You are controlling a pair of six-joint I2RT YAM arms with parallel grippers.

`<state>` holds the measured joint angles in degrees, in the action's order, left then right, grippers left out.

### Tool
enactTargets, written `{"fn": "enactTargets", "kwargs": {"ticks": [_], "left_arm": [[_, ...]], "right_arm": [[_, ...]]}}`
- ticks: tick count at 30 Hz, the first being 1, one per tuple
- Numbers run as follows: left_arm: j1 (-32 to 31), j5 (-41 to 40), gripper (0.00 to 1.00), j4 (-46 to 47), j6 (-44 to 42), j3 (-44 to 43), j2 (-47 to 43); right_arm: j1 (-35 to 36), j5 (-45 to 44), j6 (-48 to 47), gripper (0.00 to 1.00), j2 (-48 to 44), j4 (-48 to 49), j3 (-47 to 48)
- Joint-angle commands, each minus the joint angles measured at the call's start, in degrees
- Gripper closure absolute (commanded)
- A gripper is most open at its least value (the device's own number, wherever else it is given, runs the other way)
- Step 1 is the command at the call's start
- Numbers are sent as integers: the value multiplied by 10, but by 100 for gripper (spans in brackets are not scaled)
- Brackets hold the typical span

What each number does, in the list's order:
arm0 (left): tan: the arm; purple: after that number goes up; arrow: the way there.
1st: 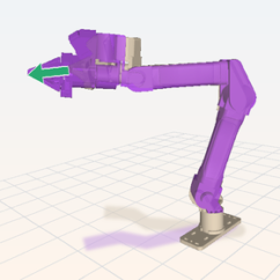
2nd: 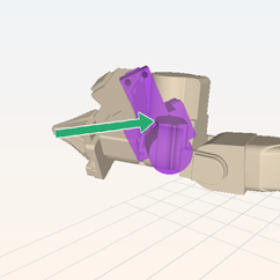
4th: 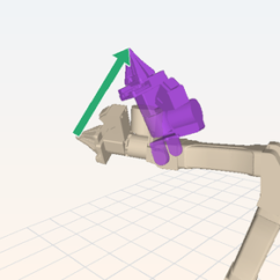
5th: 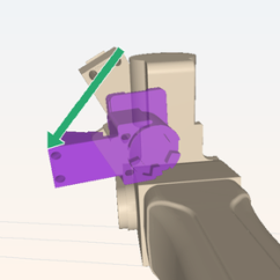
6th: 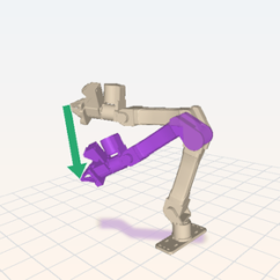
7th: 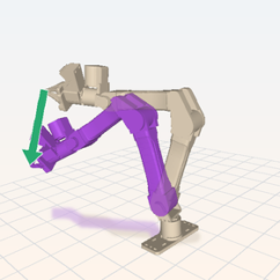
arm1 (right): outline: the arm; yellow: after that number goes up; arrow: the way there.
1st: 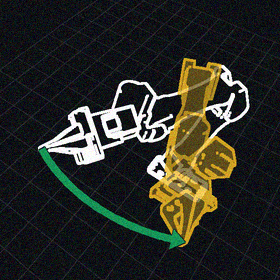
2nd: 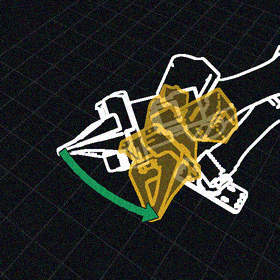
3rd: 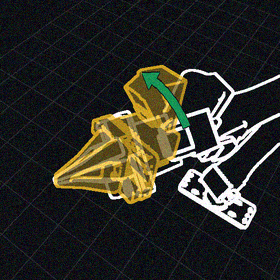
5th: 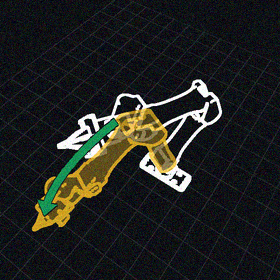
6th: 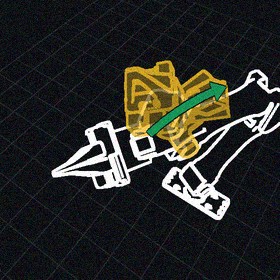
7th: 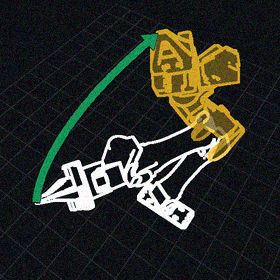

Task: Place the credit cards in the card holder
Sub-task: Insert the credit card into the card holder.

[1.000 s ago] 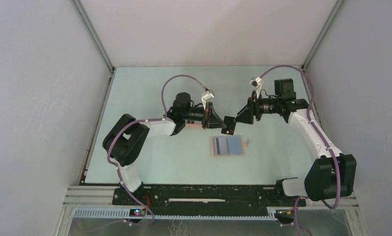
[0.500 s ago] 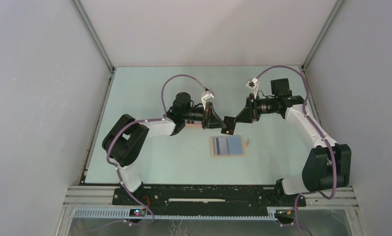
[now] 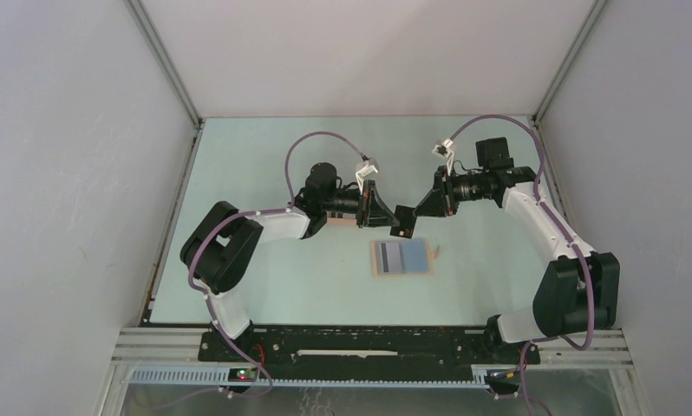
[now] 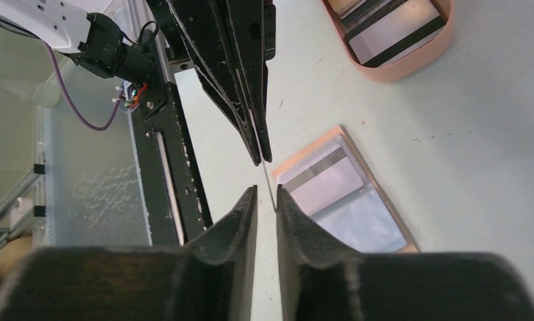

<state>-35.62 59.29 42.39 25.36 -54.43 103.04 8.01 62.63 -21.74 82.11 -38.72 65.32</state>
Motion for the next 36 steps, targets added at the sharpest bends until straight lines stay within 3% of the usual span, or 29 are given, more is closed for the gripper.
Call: {"fn": "enactTargets", "kwargs": {"ticks": [1,5,8,14,17,24,29,31,33,35,36], "left_arm": [[-2,8,100,10,-14,-17,-31],[-2,1,98,10,-13,-17,-32],[-1,-10,90,10,-13,-13,-36],[7,-58,57,10,-27,18,-66],[13,-93,48,17,-35,47,-91],[-5,-262,46,32,-51,163,-205],[-98,-465,43,-62,-166,224,-324],[-140,-555,37,-67,-205,250,-354],[-155,-568,30,-43,-211,286,-372],[-155,-561,4,39,-180,333,-380],[-155,-563,1,89,-161,354,-377]], "right_arm": [[7,20,-22,82,2,-10,23],[12,24,-36,99,7,-25,29],[13,23,-39,100,6,-26,30],[4,21,-39,100,6,-35,29],[-7,35,-40,100,11,-53,29],[-53,28,28,100,6,-16,-22],[-63,8,74,100,34,12,-50],[-63,8,78,100,65,2,-47],[-63,5,67,100,100,-17,-35],[-63,-9,68,100,119,-19,-32],[-63,-15,70,100,125,-19,-31]]}}
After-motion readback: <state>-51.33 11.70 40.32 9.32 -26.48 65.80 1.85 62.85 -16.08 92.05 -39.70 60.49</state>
